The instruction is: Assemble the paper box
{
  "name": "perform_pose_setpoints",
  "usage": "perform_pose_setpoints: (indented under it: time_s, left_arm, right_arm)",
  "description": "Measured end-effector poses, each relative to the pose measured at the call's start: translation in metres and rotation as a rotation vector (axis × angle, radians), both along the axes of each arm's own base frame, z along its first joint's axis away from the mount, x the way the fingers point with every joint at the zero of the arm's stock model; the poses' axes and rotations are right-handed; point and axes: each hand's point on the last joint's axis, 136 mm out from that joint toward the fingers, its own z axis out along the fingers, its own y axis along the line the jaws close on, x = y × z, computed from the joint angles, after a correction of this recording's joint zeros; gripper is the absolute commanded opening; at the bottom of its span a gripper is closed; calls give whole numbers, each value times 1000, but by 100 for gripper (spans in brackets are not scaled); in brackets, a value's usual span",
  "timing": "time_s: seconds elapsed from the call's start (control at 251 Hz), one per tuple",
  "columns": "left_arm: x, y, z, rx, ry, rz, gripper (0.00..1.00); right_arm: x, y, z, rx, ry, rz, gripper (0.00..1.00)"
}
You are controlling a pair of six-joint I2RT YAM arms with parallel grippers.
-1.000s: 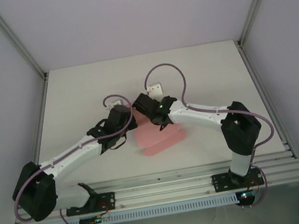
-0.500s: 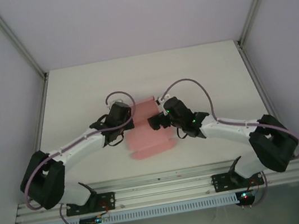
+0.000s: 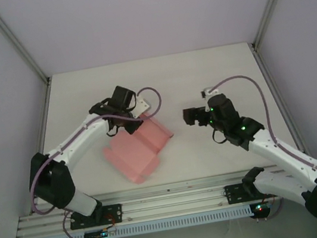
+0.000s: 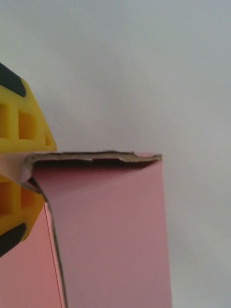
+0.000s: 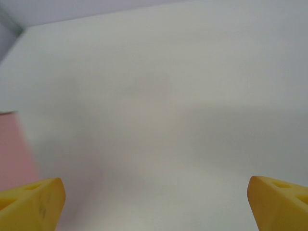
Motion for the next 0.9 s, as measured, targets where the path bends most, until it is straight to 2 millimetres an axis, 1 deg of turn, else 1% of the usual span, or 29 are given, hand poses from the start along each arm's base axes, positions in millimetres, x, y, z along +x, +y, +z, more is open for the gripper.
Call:
perform_pose_setpoints:
  time_s: [0.068, 0.104, 0.16, 0.228, 0.291, 0.379, 0.495, 0.519, 0.591, 0.639, 0.702, 0.722, 0.758, 0.81, 0.866, 0.898]
  left_arm:
    - [1, -4, -1, 89, 5, -103, 4]
    - [4, -6, -3, 132, 5, -145, 4]
    - [9, -12, -6, 199, 3, -207, 4]
    - [12, -23, -16, 281, 12, -284, 3]
    - [14, -37, -29, 355, 25, -352, 2]
    - [18, -55, -52, 443, 58, -426, 1]
    - [27, -77, -81, 527, 104, -473, 2]
    - [30, -81, -86, 540, 109, -477, 4]
    - [34, -85, -100, 578, 131, -484, 13]
    - [36, -84, -107, 600, 141, -487, 34]
    - [36, -81, -111, 620, 148, -479, 53]
    - [36, -81, -111, 624, 148, -473, 57]
    - [36, -80, -111, 626, 150, -468, 59]
    - [36, -79, -108, 629, 151, -469, 70]
    - [36, -81, -106, 613, 148, -457, 99]
    - [36, -82, -103, 603, 147, -455, 99]
  right_arm:
    - [-7, -21, -18, -5, 62, -60, 99]
    - [-12, -29, -28, -6, 91, -81, 99]
    - [-21, -38, -42, -8, 135, -100, 99]
    - [-29, -47, -53, -1, 172, -123, 99]
    - [-34, -54, -58, 11, 191, -137, 99]
    - [-36, -59, -59, 26, 199, -153, 99]
    - [-37, -61, -60, 42, 207, -160, 99]
    - [-38, -61, -60, 45, 210, -159, 99]
    - [-39, -63, -64, 43, 222, -163, 99]
    - [-40, -64, -66, 44, 228, -167, 99]
    - [-41, -66, -70, 42, 239, -173, 99]
    - [-42, -67, -71, 41, 242, -175, 99]
    - [-42, -67, -72, 42, 247, -176, 99]
    - [-42, -67, -72, 47, 249, -174, 99]
    - [-42, -67, -72, 51, 249, -168, 99]
    - [-42, -66, -71, 52, 247, -162, 99]
